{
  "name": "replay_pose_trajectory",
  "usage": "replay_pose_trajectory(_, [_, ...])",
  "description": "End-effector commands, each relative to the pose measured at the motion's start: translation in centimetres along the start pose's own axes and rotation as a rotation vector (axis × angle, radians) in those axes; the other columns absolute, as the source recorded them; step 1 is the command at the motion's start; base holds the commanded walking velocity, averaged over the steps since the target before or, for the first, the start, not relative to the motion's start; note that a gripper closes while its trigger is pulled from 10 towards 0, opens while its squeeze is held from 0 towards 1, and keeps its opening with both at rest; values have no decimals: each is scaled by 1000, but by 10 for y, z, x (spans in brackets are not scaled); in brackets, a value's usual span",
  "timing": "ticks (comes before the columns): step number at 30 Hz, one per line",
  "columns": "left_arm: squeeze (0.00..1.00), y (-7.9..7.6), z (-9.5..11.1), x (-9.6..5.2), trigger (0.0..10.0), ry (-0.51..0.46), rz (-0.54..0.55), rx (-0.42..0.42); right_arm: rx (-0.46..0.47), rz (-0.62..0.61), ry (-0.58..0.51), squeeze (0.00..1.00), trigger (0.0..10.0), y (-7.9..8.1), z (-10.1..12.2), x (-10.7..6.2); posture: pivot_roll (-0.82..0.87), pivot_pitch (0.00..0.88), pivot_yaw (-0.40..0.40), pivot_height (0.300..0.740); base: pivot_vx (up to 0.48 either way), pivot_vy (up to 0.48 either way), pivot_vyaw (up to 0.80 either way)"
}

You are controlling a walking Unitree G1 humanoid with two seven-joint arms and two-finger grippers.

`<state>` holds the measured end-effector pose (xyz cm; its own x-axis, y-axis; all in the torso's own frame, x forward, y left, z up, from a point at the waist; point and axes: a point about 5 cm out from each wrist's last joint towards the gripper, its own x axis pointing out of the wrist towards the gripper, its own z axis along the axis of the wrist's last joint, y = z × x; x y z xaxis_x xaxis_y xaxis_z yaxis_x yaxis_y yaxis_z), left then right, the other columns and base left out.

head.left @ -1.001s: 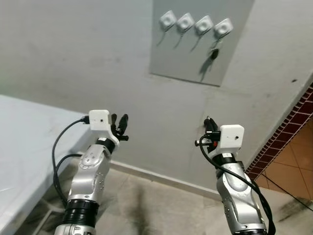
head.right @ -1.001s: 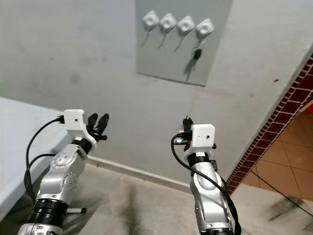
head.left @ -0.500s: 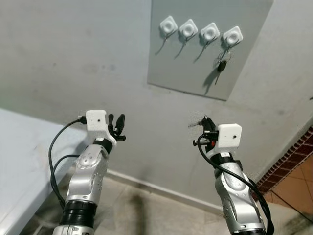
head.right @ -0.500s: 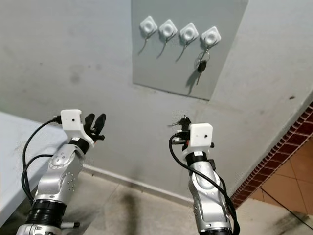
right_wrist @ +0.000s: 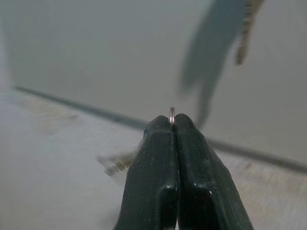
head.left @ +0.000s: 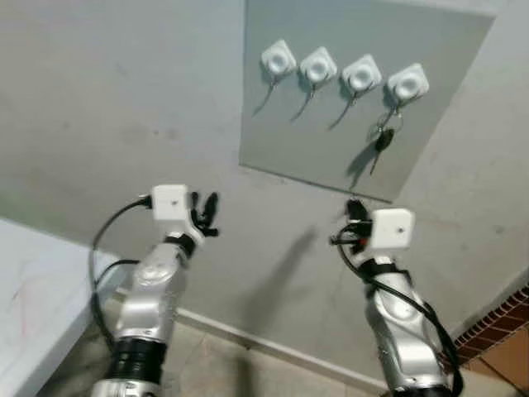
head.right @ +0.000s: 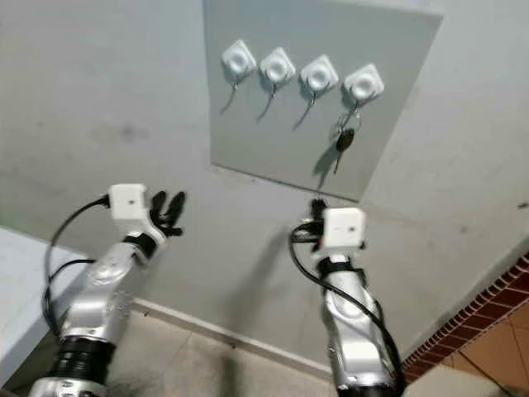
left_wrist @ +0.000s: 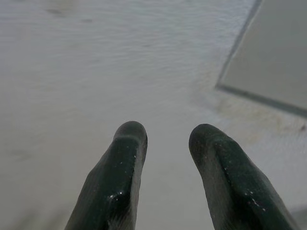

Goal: Hang keys on a hook

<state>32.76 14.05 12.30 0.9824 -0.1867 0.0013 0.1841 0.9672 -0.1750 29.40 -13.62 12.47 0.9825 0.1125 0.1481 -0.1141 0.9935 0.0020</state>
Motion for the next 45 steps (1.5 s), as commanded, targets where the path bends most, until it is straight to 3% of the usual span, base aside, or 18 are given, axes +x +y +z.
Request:
replay_pose_trajectory(1, [0,-16,3,2,10000,-17,-60,28,-16,-34,-9,0,10000,-11,2,-1,62,0,-37,740,0,0,0])
replay_pose_trajectory(7, [0,-20,5,4,10000,-22,-87,36,-17,-31,-12,0,10000,-11,3,1,66,0,-41,740,0,0,0])
replay_pose_trajectory(11, [0,-25,11,5,10000,-37,-147,85,-22,-25,-16,0,10000,-10,5,2,66,0,-42,740,0,0,0])
replay_pose_trajectory(35, [0,-27,10,2,10000,-31,-157,82,-20,-24,-18,0,10000,-10,5,1,67,0,-40,740,0,0,0])
replay_pose_trajectory(45, [0,-33,14,3,10000,-50,-193,138,-18,6,-61,0,10000,-5,16,13,68,0,-39,740,0,0,0])
